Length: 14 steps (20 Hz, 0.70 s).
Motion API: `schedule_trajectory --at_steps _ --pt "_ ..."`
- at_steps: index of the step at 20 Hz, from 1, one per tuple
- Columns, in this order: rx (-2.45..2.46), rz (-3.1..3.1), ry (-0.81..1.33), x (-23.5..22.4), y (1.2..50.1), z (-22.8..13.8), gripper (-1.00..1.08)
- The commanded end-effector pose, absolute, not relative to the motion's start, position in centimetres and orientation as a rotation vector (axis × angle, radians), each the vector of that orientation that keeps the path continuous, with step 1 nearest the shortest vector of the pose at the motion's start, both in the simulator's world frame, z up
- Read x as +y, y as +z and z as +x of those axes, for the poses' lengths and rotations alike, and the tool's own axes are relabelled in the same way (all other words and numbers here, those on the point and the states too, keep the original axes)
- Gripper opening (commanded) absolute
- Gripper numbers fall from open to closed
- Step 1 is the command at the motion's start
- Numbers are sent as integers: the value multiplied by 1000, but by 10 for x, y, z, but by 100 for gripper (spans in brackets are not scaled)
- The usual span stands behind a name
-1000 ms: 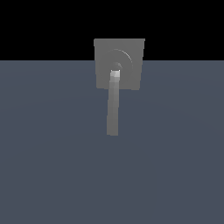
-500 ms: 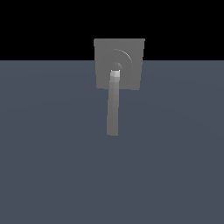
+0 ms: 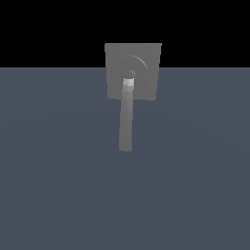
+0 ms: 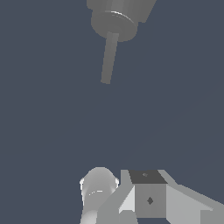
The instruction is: Turn on the faucet by rotating a designated handle.
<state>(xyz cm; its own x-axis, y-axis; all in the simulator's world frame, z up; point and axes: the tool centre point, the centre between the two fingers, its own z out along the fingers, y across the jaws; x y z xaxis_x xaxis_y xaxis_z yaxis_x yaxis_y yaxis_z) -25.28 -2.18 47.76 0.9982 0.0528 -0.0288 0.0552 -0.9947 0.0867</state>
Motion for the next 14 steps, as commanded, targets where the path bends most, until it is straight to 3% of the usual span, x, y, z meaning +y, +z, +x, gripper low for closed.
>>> schedule_trajectory --at_steps 1,14 --pt "131 2999 -11 -23 483 -252 -100" --pt "500 2425 93 -23 540 -243 -100"
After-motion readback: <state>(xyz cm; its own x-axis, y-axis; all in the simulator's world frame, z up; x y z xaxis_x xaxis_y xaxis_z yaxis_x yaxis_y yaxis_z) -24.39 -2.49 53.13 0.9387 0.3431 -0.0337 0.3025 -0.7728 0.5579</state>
